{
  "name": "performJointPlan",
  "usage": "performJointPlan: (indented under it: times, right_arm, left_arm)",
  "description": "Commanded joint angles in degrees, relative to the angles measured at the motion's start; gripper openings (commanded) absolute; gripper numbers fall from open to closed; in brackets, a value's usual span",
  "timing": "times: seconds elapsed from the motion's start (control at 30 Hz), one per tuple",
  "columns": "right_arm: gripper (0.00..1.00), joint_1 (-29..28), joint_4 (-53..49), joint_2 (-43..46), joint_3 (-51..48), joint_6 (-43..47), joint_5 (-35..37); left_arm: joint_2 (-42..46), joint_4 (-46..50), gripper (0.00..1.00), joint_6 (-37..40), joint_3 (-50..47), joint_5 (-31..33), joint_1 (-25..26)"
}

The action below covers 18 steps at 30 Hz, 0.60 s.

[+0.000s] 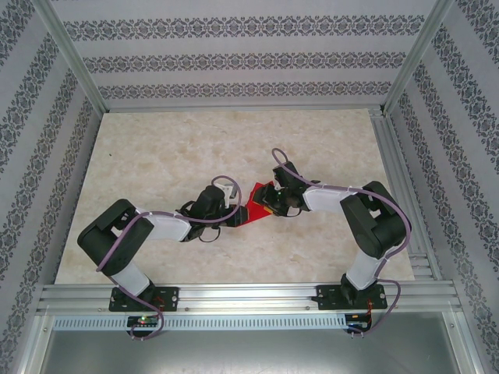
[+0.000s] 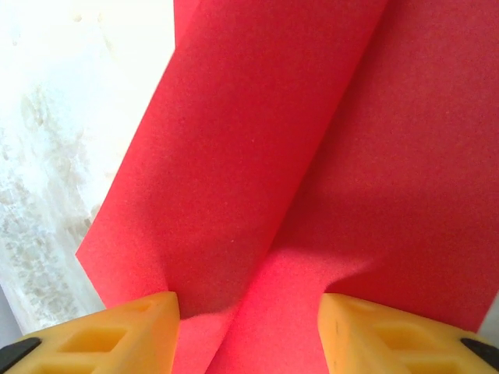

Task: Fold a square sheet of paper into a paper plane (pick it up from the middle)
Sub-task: Fourth fold the wing at the center of the table.

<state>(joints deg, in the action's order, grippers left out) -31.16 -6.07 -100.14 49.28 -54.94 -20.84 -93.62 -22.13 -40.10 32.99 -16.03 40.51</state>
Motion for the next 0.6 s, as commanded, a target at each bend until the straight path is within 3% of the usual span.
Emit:
performJointPlan:
  times: [0.0, 0.33, 0.57]
  right_arm:
    - [0.53, -0.6, -5.1, -2.4, 0.2, -0.1, 5.2]
    - [0.54, -1.3, -7.7, -3.8, 1.7, -0.5, 6.5]
    - [0.56, -1.3, -9.9, -4.3, 2.0, -1.3, 8.9]
  left_arm:
    - [0.2, 2.8, 0.29, 2.4, -0.3, -0.4, -0.7]
    - [-2.4, 4.3, 0.29, 4.0, 1.2, -2.0, -0.7]
    - [-2.5, 6.0, 0.21, 3.7, 1.5, -0.2, -0.7]
